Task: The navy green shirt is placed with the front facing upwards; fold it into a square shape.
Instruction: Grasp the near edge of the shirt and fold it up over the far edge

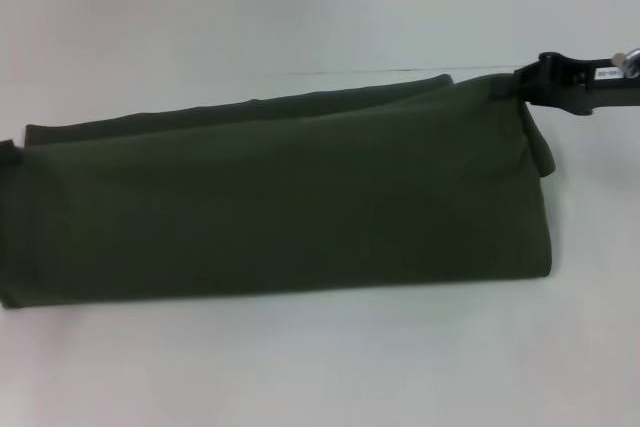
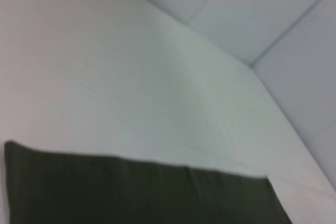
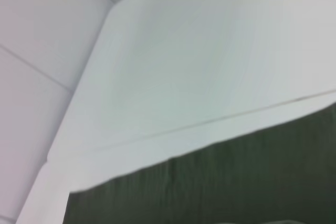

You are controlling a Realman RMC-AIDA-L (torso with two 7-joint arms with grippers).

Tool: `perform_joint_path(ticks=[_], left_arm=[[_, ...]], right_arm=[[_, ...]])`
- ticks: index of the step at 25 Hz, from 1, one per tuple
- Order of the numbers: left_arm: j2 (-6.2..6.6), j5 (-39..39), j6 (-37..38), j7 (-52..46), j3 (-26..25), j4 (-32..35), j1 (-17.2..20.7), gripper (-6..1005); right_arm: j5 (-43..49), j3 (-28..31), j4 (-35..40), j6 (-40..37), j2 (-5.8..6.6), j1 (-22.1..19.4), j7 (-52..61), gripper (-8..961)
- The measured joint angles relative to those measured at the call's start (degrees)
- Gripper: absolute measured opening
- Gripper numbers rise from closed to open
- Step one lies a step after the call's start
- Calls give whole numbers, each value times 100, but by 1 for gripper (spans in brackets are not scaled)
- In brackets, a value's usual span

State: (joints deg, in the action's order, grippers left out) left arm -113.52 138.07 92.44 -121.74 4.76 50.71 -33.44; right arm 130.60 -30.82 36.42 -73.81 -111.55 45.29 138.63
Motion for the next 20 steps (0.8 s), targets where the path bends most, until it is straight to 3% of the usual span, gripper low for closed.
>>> perform_joint_path(ticks=[11, 16, 20], left_arm=[[-545, -976, -1761, 636, 213, -508, -27, 19], [-743, -1427, -2399, 966, 360, -661, -47, 19], [-895, -1806, -2869, 1253, 485, -813, -55, 20]], right_arm=[[-691, -34, -388, 1603, -532, 4, -797, 41], [-1231, -40, -659, 2054, -632, 10, -1254, 41], [-1571, -39, -806, 2486, -793, 50, -1776, 41]])
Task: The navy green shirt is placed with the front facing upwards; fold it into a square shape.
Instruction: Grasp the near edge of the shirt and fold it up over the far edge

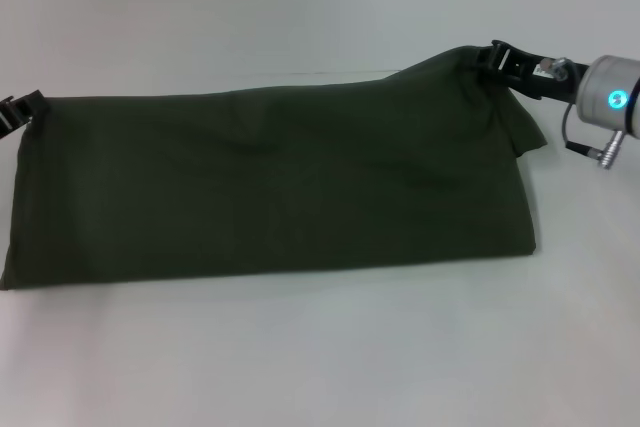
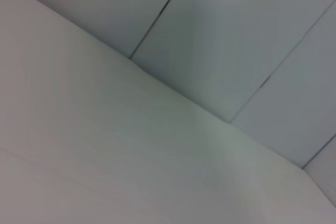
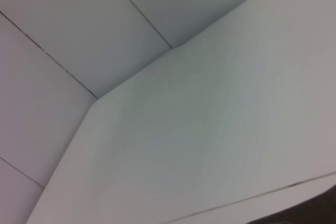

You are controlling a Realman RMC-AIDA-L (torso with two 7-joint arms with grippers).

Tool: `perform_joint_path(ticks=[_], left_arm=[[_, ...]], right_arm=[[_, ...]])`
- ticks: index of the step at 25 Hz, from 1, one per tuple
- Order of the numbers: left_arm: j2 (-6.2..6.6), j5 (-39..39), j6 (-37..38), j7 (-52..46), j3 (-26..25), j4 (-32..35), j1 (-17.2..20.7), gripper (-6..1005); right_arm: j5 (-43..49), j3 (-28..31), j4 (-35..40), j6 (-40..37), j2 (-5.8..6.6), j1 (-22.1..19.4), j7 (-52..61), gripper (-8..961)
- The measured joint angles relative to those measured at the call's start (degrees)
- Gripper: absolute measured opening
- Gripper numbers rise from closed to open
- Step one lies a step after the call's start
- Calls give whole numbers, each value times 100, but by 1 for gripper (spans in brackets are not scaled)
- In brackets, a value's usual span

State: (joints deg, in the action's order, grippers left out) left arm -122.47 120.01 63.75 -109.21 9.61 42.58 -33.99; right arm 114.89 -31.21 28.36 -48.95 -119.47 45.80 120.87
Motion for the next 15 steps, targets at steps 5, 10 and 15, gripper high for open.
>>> perform_joint_path(ticks=[5, 10, 15], left_arm=[[-81, -458, -542, 400, 110, -350, -23, 20], [-106, -838, -974, 788, 117, -665, -101, 21], [-129, -1381, -1329, 1269, 120, -953, -170, 21]], right_arm=[[-450, 1, -466, 497, -36, 177, -669, 41], [-726, 2, -806, 1085, -53, 371, -1182, 42], [-1249, 2, -1039, 1377, -61, 480, -1734, 44]])
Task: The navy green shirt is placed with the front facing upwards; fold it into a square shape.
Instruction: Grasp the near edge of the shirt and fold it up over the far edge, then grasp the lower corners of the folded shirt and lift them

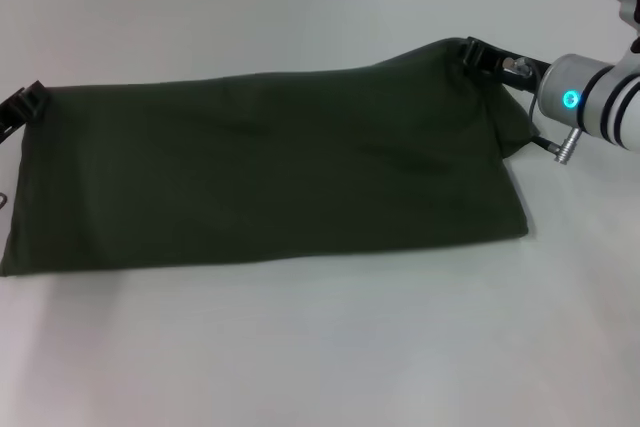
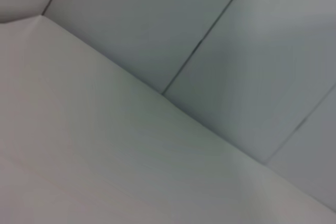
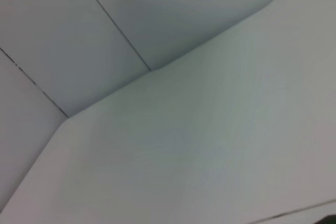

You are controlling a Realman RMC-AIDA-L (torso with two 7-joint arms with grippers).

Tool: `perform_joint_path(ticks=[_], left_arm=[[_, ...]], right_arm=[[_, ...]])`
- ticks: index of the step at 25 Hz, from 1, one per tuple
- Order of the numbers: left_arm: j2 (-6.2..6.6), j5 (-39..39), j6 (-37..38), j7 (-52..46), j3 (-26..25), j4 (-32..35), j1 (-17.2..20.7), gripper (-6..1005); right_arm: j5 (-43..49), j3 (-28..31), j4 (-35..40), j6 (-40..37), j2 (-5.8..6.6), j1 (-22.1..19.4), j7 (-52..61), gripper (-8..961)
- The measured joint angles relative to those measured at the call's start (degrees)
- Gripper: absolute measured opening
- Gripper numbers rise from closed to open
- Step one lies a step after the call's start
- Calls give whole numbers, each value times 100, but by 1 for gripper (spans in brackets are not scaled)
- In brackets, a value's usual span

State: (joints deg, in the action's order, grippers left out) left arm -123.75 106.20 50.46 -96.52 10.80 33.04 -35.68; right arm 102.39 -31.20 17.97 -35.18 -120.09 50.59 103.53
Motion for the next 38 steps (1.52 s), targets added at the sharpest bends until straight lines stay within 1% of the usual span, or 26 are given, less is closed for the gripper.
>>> perform_joint_path(ticks=[8, 13, 15, 21, 23, 26, 27, 30, 32, 38], left_arm=[[-8, -616, -335, 746, 1, -366, -140, 22], [-8, -931, -436, 1140, 1, -581, -182, 22], [-10, -1129, -503, 1367, 1, -705, -203, 22], [-26, -1269, -553, 1551, -51, -822, -227, 23], [-26, -1493, -561, 1730, -58, -900, -228, 23], [-26, -2178, -575, 2227, -71, -1123, -218, 23], [-26, -2345, -576, 2335, -72, -1173, -211, 23], [-38, -2931, -577, 2651, -78, -1336, -170, 72], [-44, -3158, -576, 2767, -79, -1396, -156, 105], [-44, -3255, -523, 2895, -48, -1453, -141, 204]], right_arm=[[-835, -9, -387, 385, -28, 191, -985, 47], [-1212, -9, -517, 459, -32, 219, -1406, 49], [-1307, -10, -546, 474, -36, 220, -1517, 50], [-1364, -7, -595, 489, -42, 241, -1573, 53], [-1366, 1, -596, 493, -41, 253, -1599, 54], [-1399, 35, -602, 494, -41, 257, -1773, 55], [-1450, 36, -609, 494, -41, 257, -1833, 86], [-1579, 25, -615, 470, -41, 241, -1873, 179], [-1628, 45, -617, 447, -39, 220, -1875, 241], [-2066, 50, -619, 393, -16, 103, -1878, 373]])
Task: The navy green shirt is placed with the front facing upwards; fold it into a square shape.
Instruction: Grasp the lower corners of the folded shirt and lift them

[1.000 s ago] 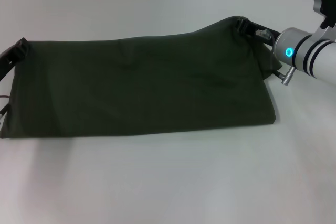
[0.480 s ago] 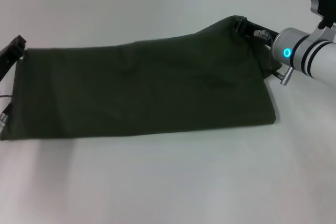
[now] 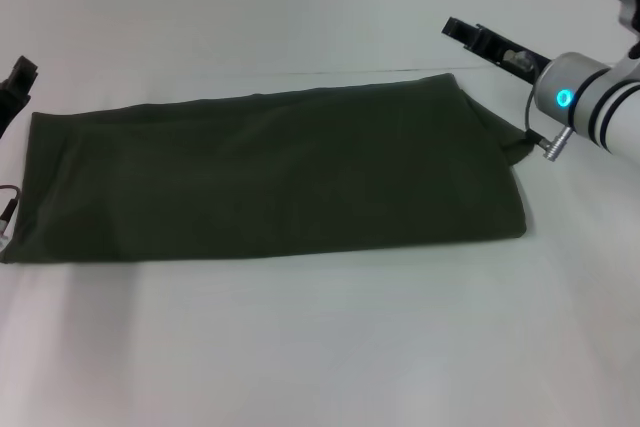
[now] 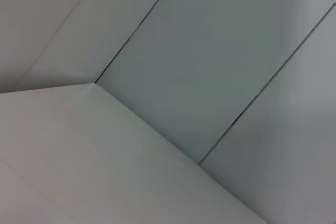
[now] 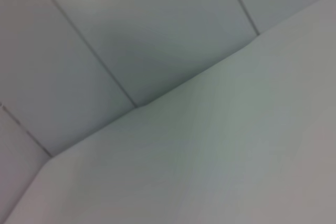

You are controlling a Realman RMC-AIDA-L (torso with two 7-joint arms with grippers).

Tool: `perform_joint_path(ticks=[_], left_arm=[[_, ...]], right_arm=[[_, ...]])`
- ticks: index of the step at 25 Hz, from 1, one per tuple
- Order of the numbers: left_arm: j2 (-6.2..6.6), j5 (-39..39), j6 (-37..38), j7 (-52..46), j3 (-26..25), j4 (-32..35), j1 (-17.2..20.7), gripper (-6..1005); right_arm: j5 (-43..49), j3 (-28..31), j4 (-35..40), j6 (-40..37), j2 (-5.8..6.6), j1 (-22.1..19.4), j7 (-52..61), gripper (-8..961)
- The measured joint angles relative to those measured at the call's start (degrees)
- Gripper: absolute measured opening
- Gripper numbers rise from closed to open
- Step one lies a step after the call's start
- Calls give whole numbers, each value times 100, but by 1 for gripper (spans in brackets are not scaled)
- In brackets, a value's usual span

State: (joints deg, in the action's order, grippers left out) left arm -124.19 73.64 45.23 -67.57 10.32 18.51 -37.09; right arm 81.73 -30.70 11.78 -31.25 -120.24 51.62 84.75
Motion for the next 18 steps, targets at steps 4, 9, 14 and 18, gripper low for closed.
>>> perform_joint_path(ticks=[4, 9, 14, 18], left_arm=[[5, 177, 228, -124, 139, 46, 98, 463], [70, 1212, 638, -1977, 1082, 798, 530, 651], [194, 2865, 1684, -3774, 1588, 2156, 1019, 651], [466, 4416, 2776, -4792, 1482, 3119, 1133, 655]], right_arm=[[-96, -78, 60, -292, 59, -156, 131, 461], [-64, -1141, 562, -859, 274, -677, 1411, 673], [52, -2383, 1265, -1686, 701, -1402, 2873, 897], [879, -2603, 1514, -2448, 1100, -1680, 3911, 944]])
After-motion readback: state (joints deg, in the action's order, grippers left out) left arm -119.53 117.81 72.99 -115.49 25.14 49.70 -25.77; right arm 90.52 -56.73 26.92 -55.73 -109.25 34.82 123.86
